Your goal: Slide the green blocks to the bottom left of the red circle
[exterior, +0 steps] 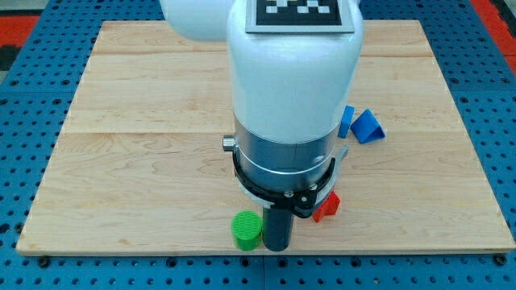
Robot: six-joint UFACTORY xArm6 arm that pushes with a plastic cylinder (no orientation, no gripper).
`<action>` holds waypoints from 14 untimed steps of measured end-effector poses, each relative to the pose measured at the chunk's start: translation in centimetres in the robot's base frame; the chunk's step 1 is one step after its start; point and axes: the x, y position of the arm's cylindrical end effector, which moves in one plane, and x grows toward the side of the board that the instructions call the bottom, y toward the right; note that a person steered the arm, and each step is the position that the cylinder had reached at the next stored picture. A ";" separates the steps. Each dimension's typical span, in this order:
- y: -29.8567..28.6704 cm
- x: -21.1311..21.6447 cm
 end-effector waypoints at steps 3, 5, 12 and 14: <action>-10.1 -3.5; -14.3 -12.8; 2.2 -5.3; 10.6 -5.8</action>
